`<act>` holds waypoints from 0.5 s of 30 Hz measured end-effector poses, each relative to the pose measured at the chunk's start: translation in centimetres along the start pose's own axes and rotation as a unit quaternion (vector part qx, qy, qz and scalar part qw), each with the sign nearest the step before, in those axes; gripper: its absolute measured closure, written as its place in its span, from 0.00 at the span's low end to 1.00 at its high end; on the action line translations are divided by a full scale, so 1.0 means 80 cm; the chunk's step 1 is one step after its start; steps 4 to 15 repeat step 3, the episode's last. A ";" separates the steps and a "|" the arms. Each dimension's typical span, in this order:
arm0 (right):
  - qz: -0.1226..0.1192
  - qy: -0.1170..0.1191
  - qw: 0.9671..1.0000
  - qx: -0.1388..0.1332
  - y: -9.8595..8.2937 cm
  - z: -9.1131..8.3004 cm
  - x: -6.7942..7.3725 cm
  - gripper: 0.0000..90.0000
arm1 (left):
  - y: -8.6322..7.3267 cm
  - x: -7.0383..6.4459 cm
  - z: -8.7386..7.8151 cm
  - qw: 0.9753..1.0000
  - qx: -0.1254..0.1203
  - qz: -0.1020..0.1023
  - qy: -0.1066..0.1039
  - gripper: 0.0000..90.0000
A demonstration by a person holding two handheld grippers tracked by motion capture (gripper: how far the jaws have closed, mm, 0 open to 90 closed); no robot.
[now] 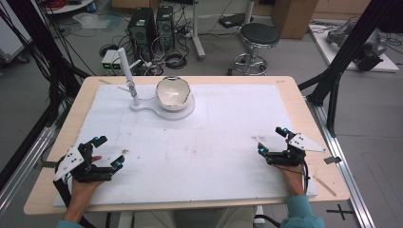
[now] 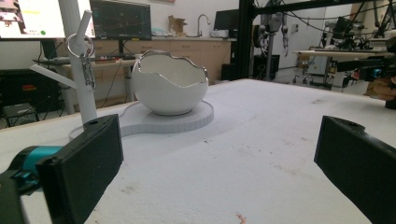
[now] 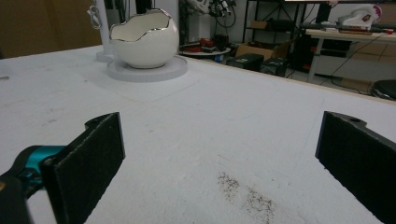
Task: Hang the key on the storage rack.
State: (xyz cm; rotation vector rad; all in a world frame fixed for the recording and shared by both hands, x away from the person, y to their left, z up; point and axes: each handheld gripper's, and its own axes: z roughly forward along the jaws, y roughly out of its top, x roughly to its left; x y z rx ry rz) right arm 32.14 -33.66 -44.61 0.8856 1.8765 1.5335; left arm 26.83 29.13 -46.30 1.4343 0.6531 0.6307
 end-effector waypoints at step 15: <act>-0.003 -0.001 1.000 -0.001 0.000 0.000 0.000 0.01 | 0.000 0.000 0.000 1.000 -0.002 -0.001 0.002 0.02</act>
